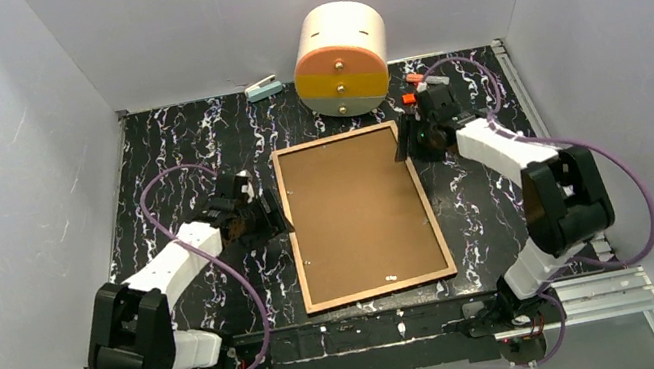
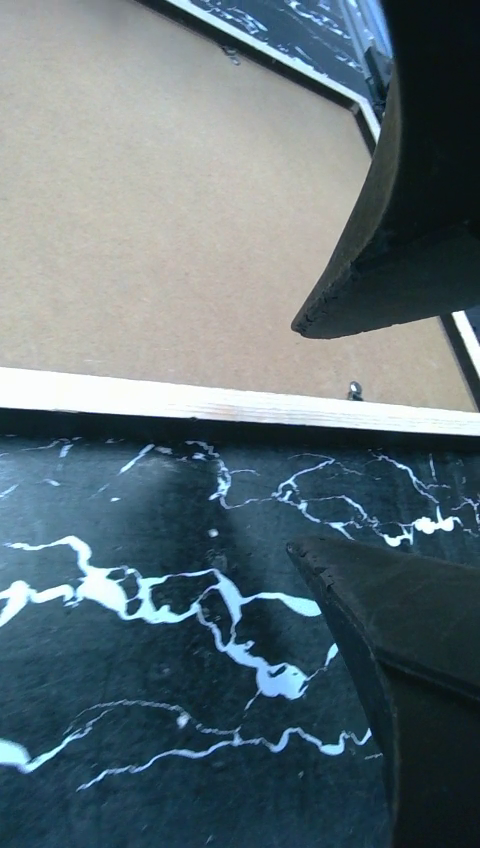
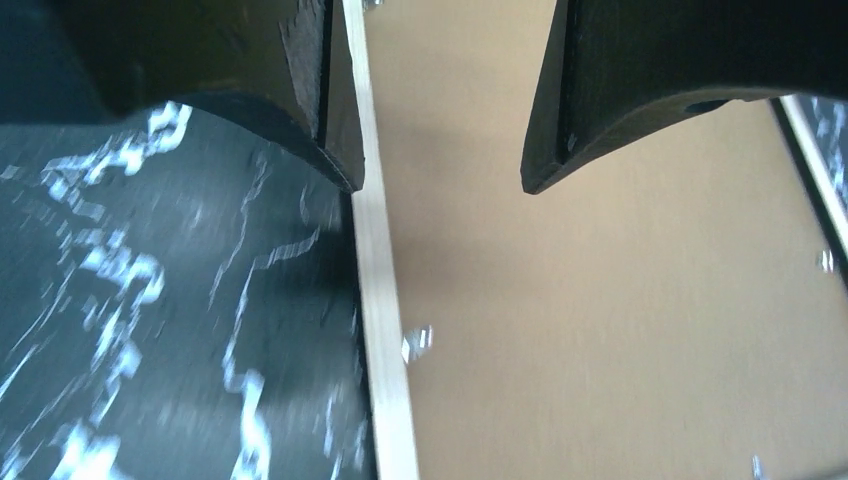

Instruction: Put the photo into the frame

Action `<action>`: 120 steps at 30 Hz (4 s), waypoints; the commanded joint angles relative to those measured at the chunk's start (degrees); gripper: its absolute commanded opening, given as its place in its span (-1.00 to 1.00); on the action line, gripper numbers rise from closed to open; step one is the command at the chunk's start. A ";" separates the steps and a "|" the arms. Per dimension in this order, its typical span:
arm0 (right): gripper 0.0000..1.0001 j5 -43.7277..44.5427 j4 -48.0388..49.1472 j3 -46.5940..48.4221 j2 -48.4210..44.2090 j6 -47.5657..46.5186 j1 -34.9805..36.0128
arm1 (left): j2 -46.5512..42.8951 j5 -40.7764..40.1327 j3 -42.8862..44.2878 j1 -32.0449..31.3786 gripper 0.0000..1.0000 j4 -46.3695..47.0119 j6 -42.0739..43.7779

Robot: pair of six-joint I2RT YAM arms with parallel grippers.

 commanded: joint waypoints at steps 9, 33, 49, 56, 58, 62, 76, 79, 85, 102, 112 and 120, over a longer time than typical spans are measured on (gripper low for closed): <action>0.18 -24.15 -2.14 -21.44 -22.28 5.04 8.67 | -2.87 12.27 -8.86 -2.13 0.31 0.12 -3.90; -0.32 -25.44 4.04 -29.75 -14.28 4.24 26.68 | -2.75 4.51 -13.29 -6.39 -0.53 0.29 -7.24; -0.37 -23.45 -3.36 -29.14 -13.10 3.52 27.85 | -3.01 2.85 -13.51 -6.39 -0.54 0.39 -7.32; -0.34 -21.21 -7.95 -28.79 -12.87 3.50 27.85 | -2.92 2.55 -13.45 -6.39 -0.54 0.20 -7.47; -0.34 -20.25 -9.08 -28.51 -12.79 3.51 27.84 | -2.85 2.47 -13.49 -6.39 -0.54 0.08 -7.47; -0.34 -20.18 -9.03 -28.11 -12.83 3.73 27.85 | -2.74 2.40 -13.31 -6.39 -0.54 0.06 -7.39; -0.09 -15.30 -2.08 -23.86 -24.18 9.15 27.86 | -4.97 1.61 -11.83 -6.39 -0.39 -0.98 -6.44; -0.04 -10.69 -4.76 -23.96 -23.97 9.75 27.83 | -5.14 1.40 -11.63 -6.39 -0.33 -1.01 -6.04; 0.08 0.33 -8.45 -22.22 -24.22 13.40 27.32 | -6.07 1.66 -11.04 -6.39 -0.19 -0.02 -5.59; 0.35 20.86 -4.42 -9.11 -13.92 9.10 6.50 | -10.79 -2.97 -8.18 -6.39 0.31 4.57 -8.63; 0.33 14.92 -4.92 -8.27 -10.10 8.04 4.58 | -12.12 -4.74 -10.17 -6.39 0.36 4.52 -9.83; 0.30 9.12 -10.75 -14.94 -10.43 7.86 4.57 | -11.46 -3.98 -11.34 -6.39 0.36 5.89 -9.88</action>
